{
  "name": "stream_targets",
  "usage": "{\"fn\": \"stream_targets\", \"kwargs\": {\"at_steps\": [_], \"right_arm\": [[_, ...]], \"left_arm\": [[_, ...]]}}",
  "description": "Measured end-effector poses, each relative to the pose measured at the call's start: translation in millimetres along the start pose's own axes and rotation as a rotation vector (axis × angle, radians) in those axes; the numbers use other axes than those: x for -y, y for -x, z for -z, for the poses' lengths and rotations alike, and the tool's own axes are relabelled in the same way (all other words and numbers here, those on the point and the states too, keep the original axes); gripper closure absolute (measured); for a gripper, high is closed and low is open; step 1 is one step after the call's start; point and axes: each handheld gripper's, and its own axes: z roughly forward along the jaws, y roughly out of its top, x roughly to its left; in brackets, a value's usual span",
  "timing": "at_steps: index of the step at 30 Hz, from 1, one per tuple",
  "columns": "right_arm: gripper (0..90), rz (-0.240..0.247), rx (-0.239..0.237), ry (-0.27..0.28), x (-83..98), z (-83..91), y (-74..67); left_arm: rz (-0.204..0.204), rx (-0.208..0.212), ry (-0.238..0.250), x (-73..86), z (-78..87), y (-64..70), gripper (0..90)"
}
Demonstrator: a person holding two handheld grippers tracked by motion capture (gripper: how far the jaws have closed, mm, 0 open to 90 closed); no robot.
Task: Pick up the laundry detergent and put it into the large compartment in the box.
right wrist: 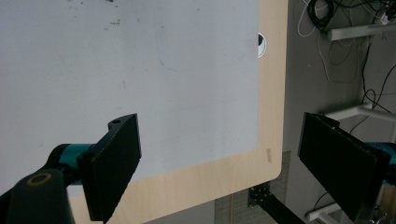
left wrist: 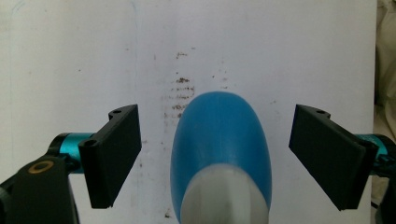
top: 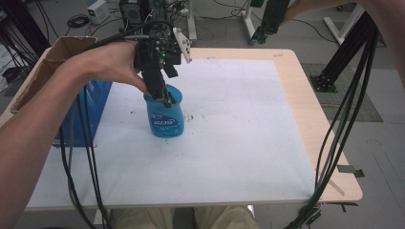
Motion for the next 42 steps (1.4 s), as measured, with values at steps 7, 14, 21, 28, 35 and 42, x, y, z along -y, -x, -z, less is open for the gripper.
{"fn": "stream_targets", "kwargs": {"at_steps": [7,14,21,28,35,42], "right_arm": [[12.5,0.012,0.002,0.004,-3.6,0.2,-2.1],[12.6,0.020,0.002,0.004,-5.4,-0.1,-2.8],[12.5,0.019,0.002,0.015,-6.5,0.0,-2.6],[12.5,0.010,-0.005,0.025,-5.1,0.7,-2.0],[12.5,0.006,-0.009,0.019,-2.7,-1.6,-2.0],[12.5,0.009,-0.009,0.026,-4.0,-2.2,-1.1]], "left_arm": [[-0.004,0.010,0.002,12.9,-3.2,3.8,16.8],[0.011,0.023,-0.010,21.8,-9.6,3.0,16.9],[0.003,0.028,-0.021,23.3,-13.1,3.1,16.9],[0.004,0.034,-0.036,22.1,-19.0,0.8,17.0],[0.004,0.037,-0.045,22.2,-21.0,-0.4,17.2],[0.001,0.045,-0.048,22.4,-21.4,-0.8,19.2]]}}
